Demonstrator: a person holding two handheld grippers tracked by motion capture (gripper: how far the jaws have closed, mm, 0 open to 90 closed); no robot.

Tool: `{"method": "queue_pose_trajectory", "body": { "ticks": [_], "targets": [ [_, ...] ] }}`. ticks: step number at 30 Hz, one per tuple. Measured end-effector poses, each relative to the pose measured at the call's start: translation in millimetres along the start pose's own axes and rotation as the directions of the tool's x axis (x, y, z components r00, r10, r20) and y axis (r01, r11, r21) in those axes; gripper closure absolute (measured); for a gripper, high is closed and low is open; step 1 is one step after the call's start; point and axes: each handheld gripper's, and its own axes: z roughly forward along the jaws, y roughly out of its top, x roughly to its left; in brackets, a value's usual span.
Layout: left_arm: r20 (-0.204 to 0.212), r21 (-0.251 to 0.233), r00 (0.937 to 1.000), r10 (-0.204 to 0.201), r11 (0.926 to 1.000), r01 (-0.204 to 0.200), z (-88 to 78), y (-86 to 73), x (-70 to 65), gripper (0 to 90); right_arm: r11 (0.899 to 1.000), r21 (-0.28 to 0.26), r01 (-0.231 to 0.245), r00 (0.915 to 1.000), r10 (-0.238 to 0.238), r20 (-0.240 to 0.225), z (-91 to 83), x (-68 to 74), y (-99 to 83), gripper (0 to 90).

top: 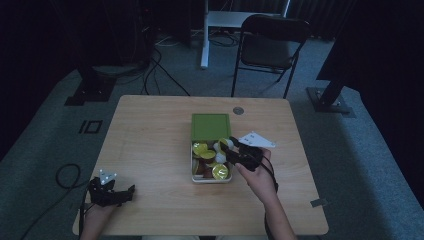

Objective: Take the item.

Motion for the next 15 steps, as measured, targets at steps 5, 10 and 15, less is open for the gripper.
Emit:
{"method": "queue_pose_trajectory", "body": {
  "ticks": [5, 10, 15],
  "targets": [
    [0.0, 0.0, 1.0, 0.0, 1.0, 0.0, 0.0, 0.0, 0.0, 0.4, 1.0, -0.015, -0.011, 0.9995, 0.011, 0.03, -7.3, -14.0, 1.6, 56.8],
    [0.0, -0.001, 1.0, 0.0, 1.0, 0.0, 0.0, 0.0, 0.0, 0.3, 0.999, -0.025, -0.025, 0.9985, 0.026, 0.048, -12.6, -25.4, 0.3, 56.8],
    [0.0, -0.001, 1.0, -0.001, 1.0, 0.001, 0.0, 0.0, -0.1, 0.3, 0.999, -0.032, -0.031, 0.9963, 0.034, 0.079, -16.4, -36.8, -1.6, 56.8]
  ]
}}
